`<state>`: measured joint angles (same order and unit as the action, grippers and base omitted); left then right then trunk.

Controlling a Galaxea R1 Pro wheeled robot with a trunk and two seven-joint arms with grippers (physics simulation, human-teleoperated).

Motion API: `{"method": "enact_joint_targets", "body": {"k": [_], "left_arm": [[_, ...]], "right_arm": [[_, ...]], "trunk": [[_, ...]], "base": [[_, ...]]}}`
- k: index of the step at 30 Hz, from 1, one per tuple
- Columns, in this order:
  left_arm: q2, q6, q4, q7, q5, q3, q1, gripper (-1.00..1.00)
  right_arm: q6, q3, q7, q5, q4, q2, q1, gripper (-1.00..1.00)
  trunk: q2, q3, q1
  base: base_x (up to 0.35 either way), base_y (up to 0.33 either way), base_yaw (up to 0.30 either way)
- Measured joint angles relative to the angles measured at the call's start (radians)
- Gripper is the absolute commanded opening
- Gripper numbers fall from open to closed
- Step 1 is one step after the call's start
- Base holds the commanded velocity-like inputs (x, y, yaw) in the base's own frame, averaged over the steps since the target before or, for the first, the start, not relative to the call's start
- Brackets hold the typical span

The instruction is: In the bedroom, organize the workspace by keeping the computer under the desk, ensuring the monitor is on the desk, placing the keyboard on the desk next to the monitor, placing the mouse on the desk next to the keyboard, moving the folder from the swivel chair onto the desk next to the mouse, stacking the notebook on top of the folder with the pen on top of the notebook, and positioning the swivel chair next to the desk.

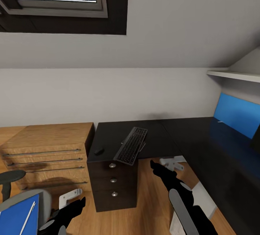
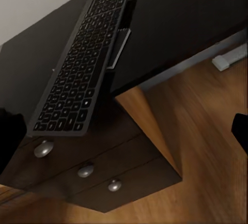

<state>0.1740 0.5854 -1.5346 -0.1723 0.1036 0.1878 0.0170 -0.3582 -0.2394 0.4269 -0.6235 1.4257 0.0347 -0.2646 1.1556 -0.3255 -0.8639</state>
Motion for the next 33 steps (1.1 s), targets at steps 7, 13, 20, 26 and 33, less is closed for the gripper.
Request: {"method": "enact_joint_targets", "body": {"k": [7,13,20,26,33], "left_arm": [[0.0,0.0,-0.023,0.004,0.038,0.127,0.0,1.0],[0.0,0.001,-0.026,0.005,0.076,0.154,0.0,1.0],[0.0,0.003,-0.027,0.006,0.079,0.148,0.0,1.0],[0.0,0.004,-0.027,0.006,0.079,0.132,0.0,1.0],[0.0,0.004,-0.026,0.005,0.079,0.098,0.0,1.0]], "right_arm": [[-0.018,0.01,0.011,-0.001,0.038,-0.004,0.001,1.0],[-0.018,0.009,0.011,-0.007,0.065,-0.003,0.001,1.0],[-0.015,0.01,0.011,-0.008,0.068,-0.004,0.002,1.0],[-0.016,0.01,0.011,-0.008,0.069,-0.005,0.002,1.0],[-0.015,0.01,0.011,-0.008,0.069,-0.005,0.002,1.0]], "trunk": [[0.0,0.0,0.0],[0.0,0.0,0.0],[0.0,-0.002,0.0],[0.0,-0.007,0.0],[0.0,-0.012,0.0]], "base": [[0.012,0.0,0.0],[0.001,0.0,0.0],[0.0,0.0,0.097],[0.0,0.0,0.216],[0.0,0.0,0.219]]}}
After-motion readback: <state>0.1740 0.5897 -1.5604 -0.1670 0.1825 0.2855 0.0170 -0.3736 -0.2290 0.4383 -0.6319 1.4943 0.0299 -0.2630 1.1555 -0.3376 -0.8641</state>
